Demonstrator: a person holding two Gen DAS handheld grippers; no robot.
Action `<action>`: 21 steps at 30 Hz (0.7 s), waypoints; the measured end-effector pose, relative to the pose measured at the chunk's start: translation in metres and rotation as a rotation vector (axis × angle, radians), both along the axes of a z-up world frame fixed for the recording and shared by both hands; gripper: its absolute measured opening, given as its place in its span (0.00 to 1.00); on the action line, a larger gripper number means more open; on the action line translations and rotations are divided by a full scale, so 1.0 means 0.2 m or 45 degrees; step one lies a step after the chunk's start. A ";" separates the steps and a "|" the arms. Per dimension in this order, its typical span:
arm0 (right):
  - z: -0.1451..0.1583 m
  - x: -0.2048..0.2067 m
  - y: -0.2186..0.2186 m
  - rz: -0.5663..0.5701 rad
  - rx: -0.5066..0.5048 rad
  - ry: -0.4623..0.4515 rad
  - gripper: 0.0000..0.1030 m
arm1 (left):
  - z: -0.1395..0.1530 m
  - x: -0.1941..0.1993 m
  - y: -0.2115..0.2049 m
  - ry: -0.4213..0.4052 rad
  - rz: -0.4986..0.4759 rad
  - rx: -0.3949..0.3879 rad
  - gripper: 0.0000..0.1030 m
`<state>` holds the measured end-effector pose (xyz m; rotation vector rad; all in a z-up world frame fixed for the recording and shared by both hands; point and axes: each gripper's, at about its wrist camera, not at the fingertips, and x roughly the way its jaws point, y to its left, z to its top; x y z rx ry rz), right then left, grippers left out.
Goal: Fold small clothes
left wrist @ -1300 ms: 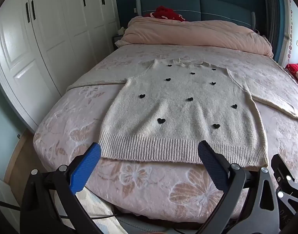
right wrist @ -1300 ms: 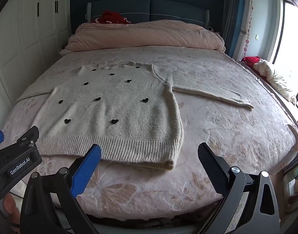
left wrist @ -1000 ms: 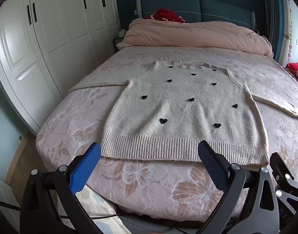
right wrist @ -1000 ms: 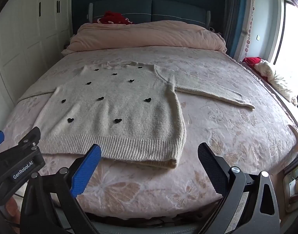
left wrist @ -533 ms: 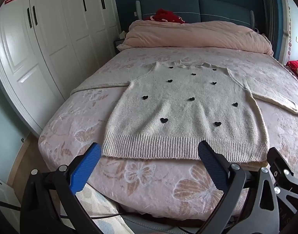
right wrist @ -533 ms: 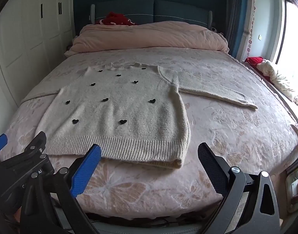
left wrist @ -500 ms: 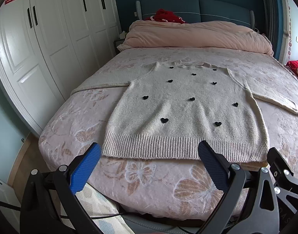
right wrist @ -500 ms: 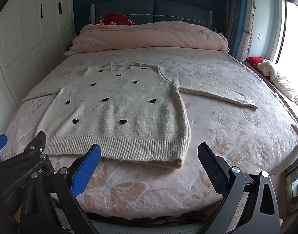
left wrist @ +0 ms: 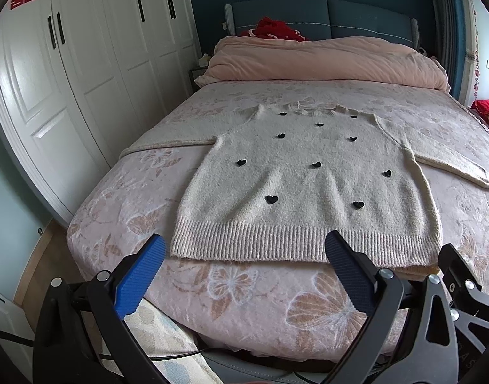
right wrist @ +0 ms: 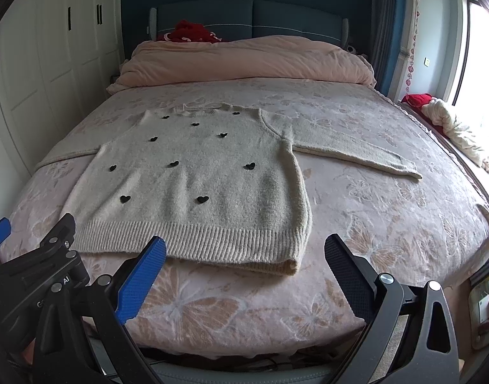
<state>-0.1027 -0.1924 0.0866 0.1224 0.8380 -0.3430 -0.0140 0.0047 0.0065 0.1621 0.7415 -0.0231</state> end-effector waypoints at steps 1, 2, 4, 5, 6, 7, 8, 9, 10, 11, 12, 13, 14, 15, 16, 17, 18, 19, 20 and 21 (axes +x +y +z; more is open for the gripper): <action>0.00 0.00 0.00 0.000 0.003 0.000 0.95 | 0.00 0.00 0.00 -0.001 0.000 0.001 0.95; 0.00 0.00 0.00 0.000 0.005 0.000 0.95 | 0.00 0.00 0.00 0.000 0.002 0.001 0.95; 0.01 -0.01 0.00 -0.002 0.005 -0.003 0.95 | 0.00 0.00 0.00 -0.002 0.002 -0.001 0.95; 0.01 -0.01 0.00 -0.002 0.004 -0.004 0.95 | 0.00 0.00 0.00 -0.003 0.002 0.000 0.95; 0.01 -0.01 0.00 -0.001 0.004 -0.005 0.95 | 0.00 0.00 0.00 -0.002 0.002 0.000 0.95; 0.01 -0.01 0.00 -0.002 0.005 -0.004 0.95 | 0.00 0.00 0.00 -0.003 0.001 0.000 0.95; 0.01 -0.01 0.00 -0.003 0.004 -0.005 0.95 | 0.01 0.00 0.00 -0.002 0.001 0.000 0.95; 0.01 -0.01 0.00 -0.002 0.004 -0.006 0.95 | 0.00 0.00 0.00 -0.004 0.001 0.000 0.95; 0.01 -0.01 0.00 -0.002 0.006 -0.005 0.95 | 0.00 0.00 0.00 -0.004 0.002 0.001 0.95; 0.01 -0.01 0.00 -0.002 0.006 -0.004 0.95 | 0.00 0.00 0.00 -0.003 0.001 0.001 0.95; 0.02 -0.02 -0.01 -0.003 0.007 -0.005 0.95 | 0.00 0.00 0.00 -0.004 0.001 0.001 0.95; 0.02 -0.02 -0.01 -0.003 0.006 -0.005 0.95 | 0.01 0.00 0.00 -0.005 0.001 0.002 0.95; 0.02 -0.02 -0.01 -0.003 0.007 -0.005 0.95 | 0.01 0.00 0.00 -0.006 0.001 0.002 0.95; 0.02 -0.02 -0.01 -0.003 0.008 -0.005 0.95 | 0.01 0.00 0.00 -0.006 0.001 0.002 0.95; 0.02 -0.02 -0.01 -0.003 0.008 -0.005 0.95 | 0.02 0.00 0.00 -0.005 0.001 0.002 0.95; 0.02 -0.02 -0.01 -0.003 0.008 -0.005 0.95 | 0.02 0.01 0.01 -0.005 0.001 0.002 0.95; 0.02 -0.02 -0.01 -0.003 0.008 -0.005 0.95 | 0.01 0.00 0.00 -0.006 0.001 0.002 0.95; 0.02 -0.02 -0.01 -0.002 0.007 -0.005 0.95 | 0.02 0.00 0.00 -0.005 0.001 0.002 0.95; 0.01 -0.02 -0.01 -0.002 0.008 -0.004 0.95 | 0.01 0.00 0.00 -0.005 0.001 0.003 0.95; 0.01 -0.03 -0.01 -0.004 0.011 -0.005 0.95 | 0.02 0.00 0.00 -0.007 0.001 0.003 0.95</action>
